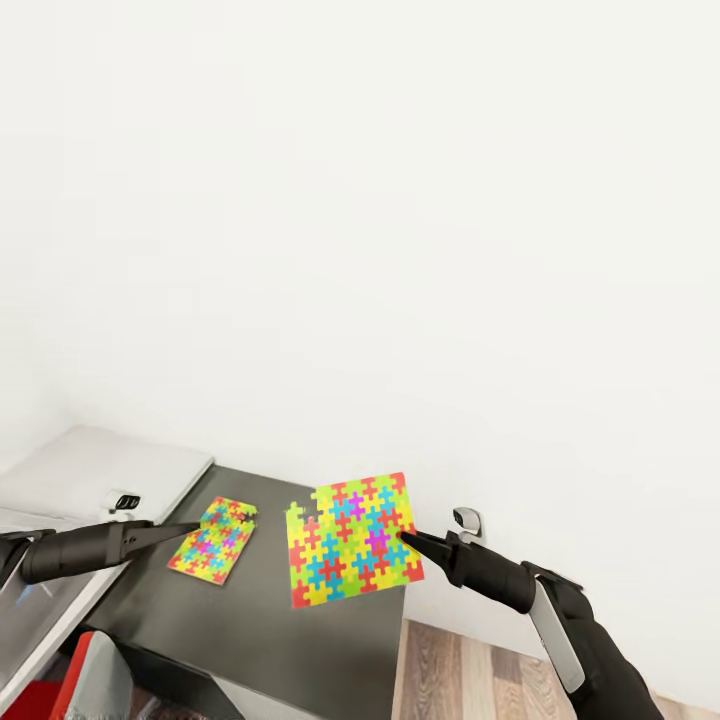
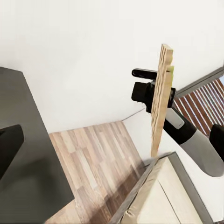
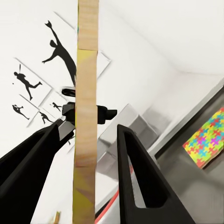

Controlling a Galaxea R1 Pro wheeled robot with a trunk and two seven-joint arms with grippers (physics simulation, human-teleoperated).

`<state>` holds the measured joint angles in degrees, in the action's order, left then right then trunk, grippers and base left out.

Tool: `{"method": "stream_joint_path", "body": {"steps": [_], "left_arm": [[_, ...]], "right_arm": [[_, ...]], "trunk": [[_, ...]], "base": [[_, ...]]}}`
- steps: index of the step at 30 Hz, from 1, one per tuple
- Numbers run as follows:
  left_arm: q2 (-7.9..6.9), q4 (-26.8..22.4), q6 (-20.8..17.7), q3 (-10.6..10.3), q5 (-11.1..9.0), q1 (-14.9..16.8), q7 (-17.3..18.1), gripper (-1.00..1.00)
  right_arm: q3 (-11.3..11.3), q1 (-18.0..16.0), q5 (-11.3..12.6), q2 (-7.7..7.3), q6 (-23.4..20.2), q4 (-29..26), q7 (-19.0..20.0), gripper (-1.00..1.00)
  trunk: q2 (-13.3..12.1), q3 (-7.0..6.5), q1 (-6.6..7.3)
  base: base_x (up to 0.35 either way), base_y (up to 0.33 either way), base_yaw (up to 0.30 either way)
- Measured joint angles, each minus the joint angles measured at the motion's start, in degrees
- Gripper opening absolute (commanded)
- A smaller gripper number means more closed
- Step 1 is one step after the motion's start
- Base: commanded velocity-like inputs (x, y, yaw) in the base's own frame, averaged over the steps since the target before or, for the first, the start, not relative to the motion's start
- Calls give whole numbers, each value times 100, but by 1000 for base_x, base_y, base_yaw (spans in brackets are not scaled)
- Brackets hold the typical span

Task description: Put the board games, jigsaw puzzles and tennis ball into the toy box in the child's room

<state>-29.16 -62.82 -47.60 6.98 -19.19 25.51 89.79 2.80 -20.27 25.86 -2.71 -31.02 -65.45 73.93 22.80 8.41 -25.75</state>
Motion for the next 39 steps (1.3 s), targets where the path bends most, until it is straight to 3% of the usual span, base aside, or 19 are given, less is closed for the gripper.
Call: {"method": "stream_joint_path", "body": {"steps": [26,39], "left_arm": [[8,-3,4,-8,-2,0,0,100],[9,-3,-4,-10,4,-12,1,100]], "right_arm": [[0,0,0,0,-1,0,-61,-100],[0,2,3,-1,0,0,-62,-100]], "trunk": [[0,-112,0],[-2,-137,-2]], "base": [[-22,2,270],[-160,173,135]]}}
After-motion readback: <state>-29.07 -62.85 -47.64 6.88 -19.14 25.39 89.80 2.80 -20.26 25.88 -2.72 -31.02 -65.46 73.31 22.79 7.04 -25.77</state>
